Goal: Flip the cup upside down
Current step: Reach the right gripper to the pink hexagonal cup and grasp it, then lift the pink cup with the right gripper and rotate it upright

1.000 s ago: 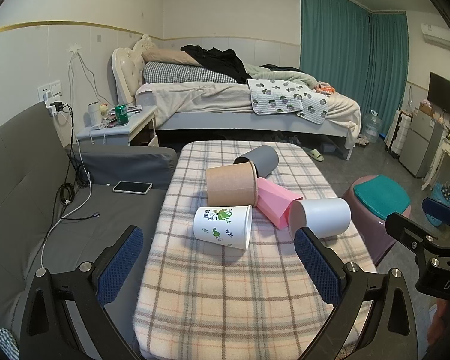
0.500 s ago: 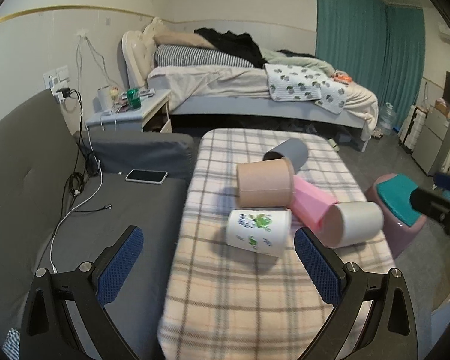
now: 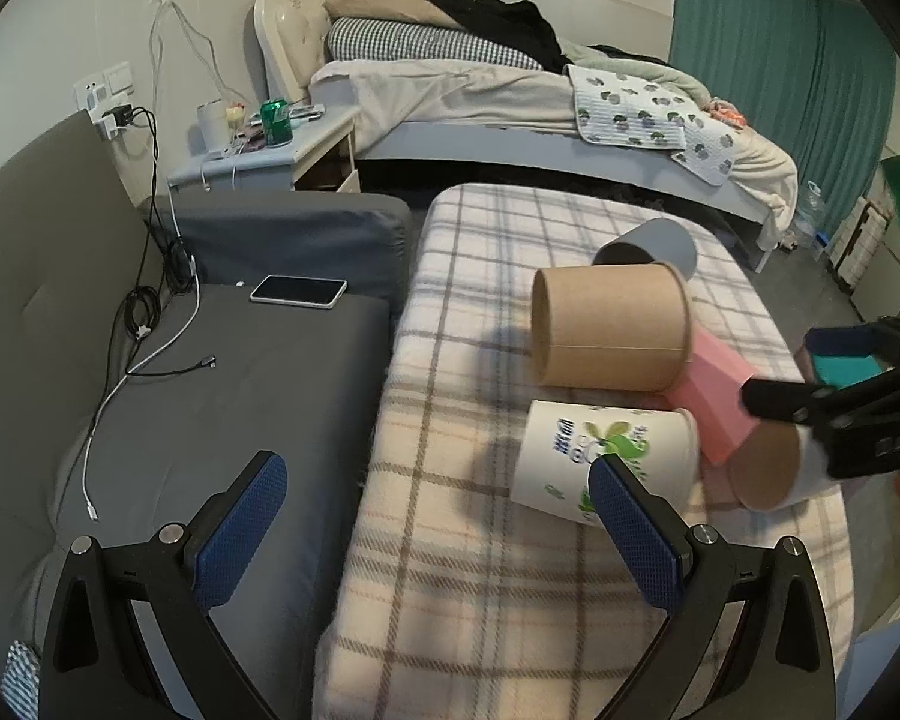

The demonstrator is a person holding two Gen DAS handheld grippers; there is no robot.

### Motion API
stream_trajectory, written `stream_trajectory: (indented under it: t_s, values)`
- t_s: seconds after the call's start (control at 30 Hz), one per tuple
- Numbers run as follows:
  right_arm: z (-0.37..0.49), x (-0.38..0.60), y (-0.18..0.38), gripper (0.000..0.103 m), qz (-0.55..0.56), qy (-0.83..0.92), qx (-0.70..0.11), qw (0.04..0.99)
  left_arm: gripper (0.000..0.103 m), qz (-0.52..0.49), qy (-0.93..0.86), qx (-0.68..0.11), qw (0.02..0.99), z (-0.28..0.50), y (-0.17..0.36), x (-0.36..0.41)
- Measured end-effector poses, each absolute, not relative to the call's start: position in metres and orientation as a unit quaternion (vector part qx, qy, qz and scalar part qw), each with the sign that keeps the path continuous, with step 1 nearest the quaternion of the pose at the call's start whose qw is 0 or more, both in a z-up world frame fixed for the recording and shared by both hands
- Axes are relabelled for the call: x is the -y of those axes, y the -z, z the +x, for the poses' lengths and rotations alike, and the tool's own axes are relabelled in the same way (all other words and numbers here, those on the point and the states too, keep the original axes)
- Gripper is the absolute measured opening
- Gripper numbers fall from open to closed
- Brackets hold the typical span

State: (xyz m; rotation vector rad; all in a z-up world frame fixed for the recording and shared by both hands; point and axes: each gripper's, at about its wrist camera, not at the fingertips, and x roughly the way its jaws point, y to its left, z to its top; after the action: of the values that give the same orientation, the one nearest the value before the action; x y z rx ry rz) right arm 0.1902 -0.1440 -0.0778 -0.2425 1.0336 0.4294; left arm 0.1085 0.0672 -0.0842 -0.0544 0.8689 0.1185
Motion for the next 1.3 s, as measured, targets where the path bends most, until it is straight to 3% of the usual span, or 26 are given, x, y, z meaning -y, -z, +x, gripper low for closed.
stream_trajectory:
  t_s: [0.13,0.33,0.4,0.43,0.8,0.97,1.3]
  values:
    - [0.211,0.127,0.107,0.102,-0.133,-0.210,-0.525,0.814,0.103,-0.027,-0.058,-0.423,0.904,0.115,0.090,-0.070]
    - [0.232,0.113,0.133,0.089,-0.147,-0.205,-0.562,0.788,0.103,-0.025,-0.055,-0.424,0.903,0.119,0.094,-0.071]
    - [0.234,0.111,0.138,0.068,-0.153,-0.202,-0.571,0.781,0.103,-0.026,-0.054,-0.423,0.904,0.118,0.093,-0.072]
    - [0.235,0.112,0.139,0.063,-0.160,-0.193,-0.572,0.781,0.103,-0.027,-0.054,-0.422,0.905,0.117,0.091,-0.072]
    - [0.211,0.131,0.064,0.063,-0.101,-0.169,-0.491,0.849,0.103,-0.030,-0.056,-0.393,0.917,0.091,0.058,-0.071]
    - [0.161,0.135,0.021,0.063,-0.079,-0.160,-0.470,0.865,0.103,-0.027,-0.061,-0.372,0.926,0.070,0.040,-0.071]
    - [0.072,0.135,0.098,0.063,0.000,-0.114,-0.544,0.831,0.103,-0.033,-0.066,-0.399,0.914,0.033,0.063,-0.076]
